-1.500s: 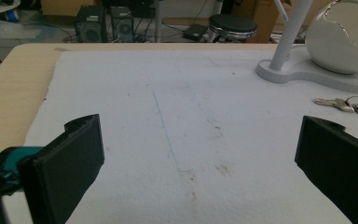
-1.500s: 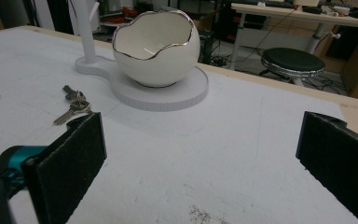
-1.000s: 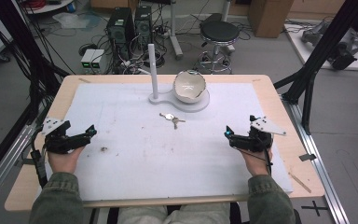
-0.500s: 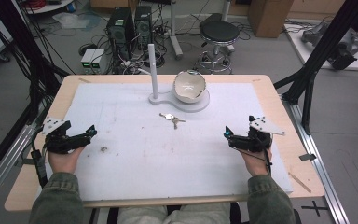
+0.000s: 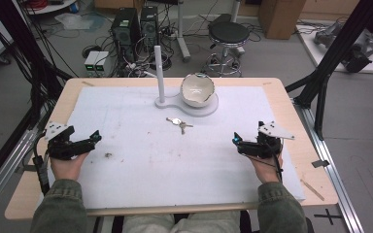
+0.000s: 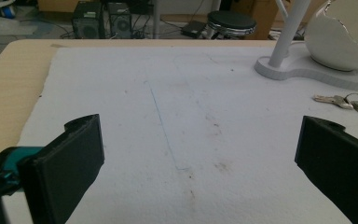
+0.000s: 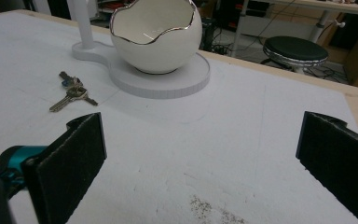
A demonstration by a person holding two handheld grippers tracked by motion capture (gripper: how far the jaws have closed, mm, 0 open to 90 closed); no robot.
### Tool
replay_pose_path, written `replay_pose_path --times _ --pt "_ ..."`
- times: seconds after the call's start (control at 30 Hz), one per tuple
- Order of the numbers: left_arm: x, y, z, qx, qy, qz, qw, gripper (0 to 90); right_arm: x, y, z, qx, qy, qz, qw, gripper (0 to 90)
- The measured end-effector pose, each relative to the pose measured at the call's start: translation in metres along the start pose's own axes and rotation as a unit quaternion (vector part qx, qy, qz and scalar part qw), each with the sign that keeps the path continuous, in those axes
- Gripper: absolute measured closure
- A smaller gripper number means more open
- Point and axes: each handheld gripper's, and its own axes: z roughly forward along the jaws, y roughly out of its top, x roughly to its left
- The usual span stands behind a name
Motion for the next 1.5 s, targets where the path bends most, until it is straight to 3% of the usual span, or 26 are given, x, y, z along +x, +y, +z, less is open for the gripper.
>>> replay_pose_path --times 1.17,1.5 --pt "-0.0003 -0.0003 0.0011 0.003 -0.004 0.0 1.0 1.7 0.0018 -0.0002 0.001 -0.001 0.004 -0.002 1.0 0.4" --pt "-0.0007 -0.0006 0.0017 0.005 -0.006 0.0 1.0 1.7 0.0072 0.0046 0.0023 0.001 0.021 -0.001 0.9998 0.4"
